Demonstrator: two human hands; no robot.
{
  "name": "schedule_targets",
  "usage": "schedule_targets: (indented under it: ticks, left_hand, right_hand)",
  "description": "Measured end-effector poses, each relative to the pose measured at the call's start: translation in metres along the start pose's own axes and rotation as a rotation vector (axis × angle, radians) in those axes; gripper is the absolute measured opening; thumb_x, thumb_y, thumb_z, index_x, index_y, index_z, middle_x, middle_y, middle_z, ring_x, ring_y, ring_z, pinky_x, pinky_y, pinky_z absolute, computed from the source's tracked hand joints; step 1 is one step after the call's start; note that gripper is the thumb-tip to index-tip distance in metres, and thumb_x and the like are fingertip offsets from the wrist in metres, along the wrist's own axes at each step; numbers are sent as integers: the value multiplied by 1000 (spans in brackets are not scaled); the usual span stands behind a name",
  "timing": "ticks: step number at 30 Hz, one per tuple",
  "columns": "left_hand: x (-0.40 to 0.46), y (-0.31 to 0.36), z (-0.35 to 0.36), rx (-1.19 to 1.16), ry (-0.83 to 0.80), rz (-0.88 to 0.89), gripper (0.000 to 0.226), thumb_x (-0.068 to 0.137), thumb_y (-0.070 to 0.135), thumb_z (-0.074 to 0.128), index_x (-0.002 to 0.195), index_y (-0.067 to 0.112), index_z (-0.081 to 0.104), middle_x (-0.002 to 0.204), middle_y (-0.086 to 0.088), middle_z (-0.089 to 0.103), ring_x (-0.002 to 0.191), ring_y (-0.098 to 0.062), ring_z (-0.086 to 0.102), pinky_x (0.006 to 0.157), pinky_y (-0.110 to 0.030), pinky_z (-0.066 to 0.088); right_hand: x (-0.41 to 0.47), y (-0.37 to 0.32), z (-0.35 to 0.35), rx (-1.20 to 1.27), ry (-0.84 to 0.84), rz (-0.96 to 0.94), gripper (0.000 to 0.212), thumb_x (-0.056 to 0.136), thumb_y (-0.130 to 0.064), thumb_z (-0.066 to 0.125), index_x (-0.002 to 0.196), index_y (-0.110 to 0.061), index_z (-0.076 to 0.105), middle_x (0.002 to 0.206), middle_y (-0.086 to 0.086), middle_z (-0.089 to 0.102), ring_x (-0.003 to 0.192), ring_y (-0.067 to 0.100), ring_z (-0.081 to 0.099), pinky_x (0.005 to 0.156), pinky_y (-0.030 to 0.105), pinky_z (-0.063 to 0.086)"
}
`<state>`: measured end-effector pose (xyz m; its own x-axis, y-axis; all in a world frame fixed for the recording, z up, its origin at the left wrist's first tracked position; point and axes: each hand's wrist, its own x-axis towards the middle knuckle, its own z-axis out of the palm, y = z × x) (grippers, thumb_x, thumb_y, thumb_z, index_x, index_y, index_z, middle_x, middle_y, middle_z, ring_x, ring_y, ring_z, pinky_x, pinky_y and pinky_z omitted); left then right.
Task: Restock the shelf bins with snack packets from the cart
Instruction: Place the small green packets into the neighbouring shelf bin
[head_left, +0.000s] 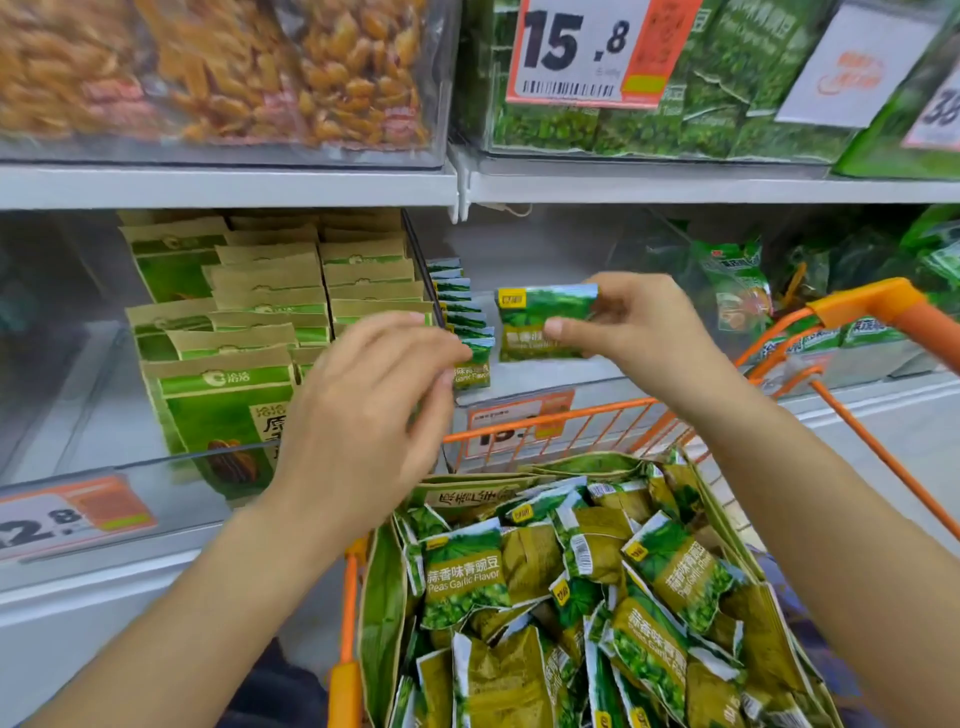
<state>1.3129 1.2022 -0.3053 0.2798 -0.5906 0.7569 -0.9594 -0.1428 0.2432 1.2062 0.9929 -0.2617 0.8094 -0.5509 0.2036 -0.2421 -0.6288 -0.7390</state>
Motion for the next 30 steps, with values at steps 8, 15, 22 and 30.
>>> schedule_targets:
  ticks: [8, 15, 22, 30]
  left_hand:
    - [-7, -25, 11, 77, -117, 20, 21, 83, 6, 58, 96, 12, 74, 110, -4, 68, 117, -26, 50, 101, -35, 34]
    - [-8, -24, 9, 92, -145, 42, 20, 81, 6, 61, 95, 13, 74, 114, -5, 67, 121, -27, 47, 104, -34, 30]
    - [-4, -3, 5, 41, 11, 79, 20, 86, 5, 58, 99, 7, 74, 115, -11, 65, 122, -31, 49, 104, -38, 40]
    - [-19, 32, 9, 137, -1006, 4, 40, 87, 63, 50, 106, 30, 62, 105, 14, 63, 104, -10, 56, 80, -28, 44]
  right_hand:
    - [61, 27, 70, -289, -298, 281, 34, 77, -21, 80, 103, -4, 68, 81, 14, 70, 76, 17, 68, 70, 22, 47]
    - [62, 21, 87, -501, -296, 209, 43, 77, -27, 80, 106, -9, 55, 105, 10, 61, 102, 27, 57, 70, 28, 37]
    - [22, 10, 54, -454, 9, 50, 18, 90, -30, 62, 102, -17, 63, 98, 1, 69, 94, 23, 63, 72, 28, 41]
    - [-71, 19, 22, -196, -172, 76, 9, 90, -32, 62, 81, -35, 62, 76, -9, 68, 63, 6, 65, 67, 27, 50]
